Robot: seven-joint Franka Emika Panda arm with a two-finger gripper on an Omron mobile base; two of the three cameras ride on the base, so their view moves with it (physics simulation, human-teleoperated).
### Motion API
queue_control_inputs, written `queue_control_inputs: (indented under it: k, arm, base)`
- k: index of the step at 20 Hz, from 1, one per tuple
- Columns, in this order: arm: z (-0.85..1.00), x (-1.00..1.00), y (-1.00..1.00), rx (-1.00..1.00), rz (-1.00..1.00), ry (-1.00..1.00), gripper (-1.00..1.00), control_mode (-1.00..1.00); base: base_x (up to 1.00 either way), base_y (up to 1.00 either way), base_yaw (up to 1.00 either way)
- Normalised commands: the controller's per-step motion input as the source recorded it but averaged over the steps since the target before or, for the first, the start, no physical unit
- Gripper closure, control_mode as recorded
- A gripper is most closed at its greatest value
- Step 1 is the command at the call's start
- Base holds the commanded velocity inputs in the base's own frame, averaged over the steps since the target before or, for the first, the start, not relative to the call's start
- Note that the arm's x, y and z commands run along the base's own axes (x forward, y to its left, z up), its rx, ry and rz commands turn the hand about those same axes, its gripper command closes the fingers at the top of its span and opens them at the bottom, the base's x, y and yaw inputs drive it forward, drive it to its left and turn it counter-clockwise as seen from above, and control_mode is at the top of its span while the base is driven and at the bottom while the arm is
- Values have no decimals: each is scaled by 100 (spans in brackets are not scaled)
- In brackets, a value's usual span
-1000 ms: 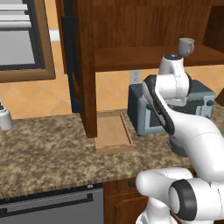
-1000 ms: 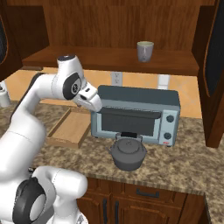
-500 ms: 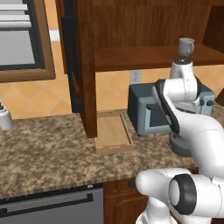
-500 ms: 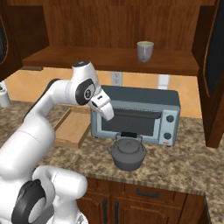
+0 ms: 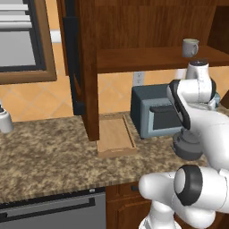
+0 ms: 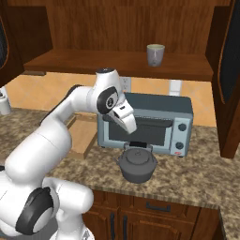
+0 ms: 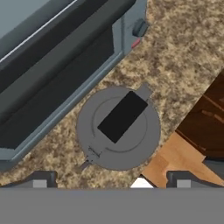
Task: Pick the kettle from the counter and place it on the tray. Then pick the mug from the cabinet and place it on the tray. Then close the cabinet doors.
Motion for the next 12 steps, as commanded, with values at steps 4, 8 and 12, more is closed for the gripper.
queue_control_inputs:
  k: [4,8,12]
  arm:
    - [-22,0,-45,6,-8,0,-100,-100]
    - [-19,0,-25,11,-9,0,-100,-100]
    - [-22,0,-14,7,-8,0,-100,-100]
  base:
    - [0,0,0]
    - [0,0,0]
    - [0,0,0]
